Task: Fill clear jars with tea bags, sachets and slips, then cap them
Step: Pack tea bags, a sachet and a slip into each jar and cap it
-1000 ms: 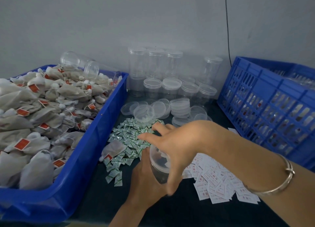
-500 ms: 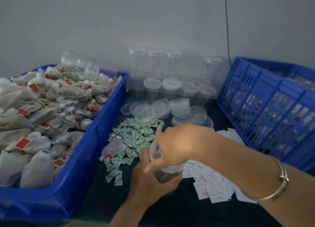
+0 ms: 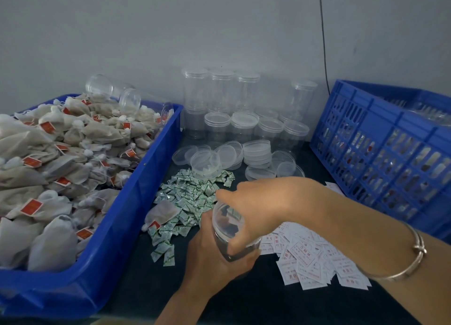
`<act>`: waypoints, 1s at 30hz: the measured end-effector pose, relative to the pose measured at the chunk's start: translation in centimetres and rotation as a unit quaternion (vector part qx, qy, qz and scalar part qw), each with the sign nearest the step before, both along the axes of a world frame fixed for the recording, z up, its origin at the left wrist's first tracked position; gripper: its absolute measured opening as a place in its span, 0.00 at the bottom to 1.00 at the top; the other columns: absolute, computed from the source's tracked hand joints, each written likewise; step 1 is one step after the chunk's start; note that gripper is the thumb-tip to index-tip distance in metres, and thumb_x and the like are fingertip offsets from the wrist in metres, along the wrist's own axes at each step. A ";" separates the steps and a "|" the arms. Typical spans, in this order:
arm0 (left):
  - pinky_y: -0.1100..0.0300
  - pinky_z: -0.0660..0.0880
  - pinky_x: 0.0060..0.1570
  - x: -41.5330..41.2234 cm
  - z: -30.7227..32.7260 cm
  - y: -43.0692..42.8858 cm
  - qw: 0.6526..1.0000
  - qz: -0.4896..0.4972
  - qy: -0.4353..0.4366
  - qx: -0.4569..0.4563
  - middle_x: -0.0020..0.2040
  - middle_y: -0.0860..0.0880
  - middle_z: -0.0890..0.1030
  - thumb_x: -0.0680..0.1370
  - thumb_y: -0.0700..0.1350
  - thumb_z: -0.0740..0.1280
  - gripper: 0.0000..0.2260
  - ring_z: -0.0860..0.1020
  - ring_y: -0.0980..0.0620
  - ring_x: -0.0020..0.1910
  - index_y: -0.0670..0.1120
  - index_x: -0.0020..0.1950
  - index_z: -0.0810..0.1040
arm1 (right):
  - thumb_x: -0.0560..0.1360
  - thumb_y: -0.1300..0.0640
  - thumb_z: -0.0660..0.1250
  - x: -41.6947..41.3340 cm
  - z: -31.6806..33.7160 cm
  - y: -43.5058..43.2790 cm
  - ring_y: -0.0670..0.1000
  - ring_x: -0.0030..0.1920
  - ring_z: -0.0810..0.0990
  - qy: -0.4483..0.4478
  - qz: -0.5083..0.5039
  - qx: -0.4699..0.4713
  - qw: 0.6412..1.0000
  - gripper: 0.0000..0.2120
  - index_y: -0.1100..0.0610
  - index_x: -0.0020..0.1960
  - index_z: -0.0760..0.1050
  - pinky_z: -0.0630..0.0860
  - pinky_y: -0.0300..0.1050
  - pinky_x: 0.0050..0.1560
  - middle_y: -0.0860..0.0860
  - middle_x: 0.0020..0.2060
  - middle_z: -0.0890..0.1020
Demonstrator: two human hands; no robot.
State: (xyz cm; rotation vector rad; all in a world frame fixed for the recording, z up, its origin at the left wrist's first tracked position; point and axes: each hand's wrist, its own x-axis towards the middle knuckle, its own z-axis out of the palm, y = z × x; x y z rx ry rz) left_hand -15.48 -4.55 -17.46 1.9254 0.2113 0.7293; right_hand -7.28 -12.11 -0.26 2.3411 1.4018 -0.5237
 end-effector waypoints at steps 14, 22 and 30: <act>0.70 0.75 0.48 -0.2 0.2 0.1 1.000 0.001 0.017 0.004 0.53 0.65 0.77 0.57 0.69 0.75 0.36 0.77 0.65 0.52 0.66 0.60 0.62 | 0.68 0.48 0.80 3.3 1.6 -2.0 0.41 0.34 0.75 0.154 -0.036 0.165 0.973 0.38 0.40 0.61 0.54 0.69 0.30 0.25 0.39 0.51 0.66; 0.78 0.68 0.50 -0.1 0.1 0.0 1.000 -0.006 0.007 -0.012 0.57 0.66 0.75 0.57 0.66 0.76 0.36 0.75 0.65 0.58 0.67 0.59 0.62 | 0.63 0.34 0.78 7.3 -0.8 -0.7 0.42 0.41 0.70 0.186 -0.201 0.406 0.872 0.33 0.48 0.54 0.64 0.67 0.40 0.39 0.45 0.47 0.74; 0.57 0.78 0.52 0.1 -0.1 0.4 0.999 -0.033 -0.014 -0.021 0.57 0.58 0.77 0.58 0.66 0.78 0.36 0.79 0.54 0.57 0.62 0.61 0.66 | 0.64 0.47 0.82 14.1 -5.6 3.2 0.49 0.39 0.69 0.025 -0.235 0.483 0.843 0.27 0.53 0.33 0.62 0.61 0.43 0.34 0.49 0.38 0.71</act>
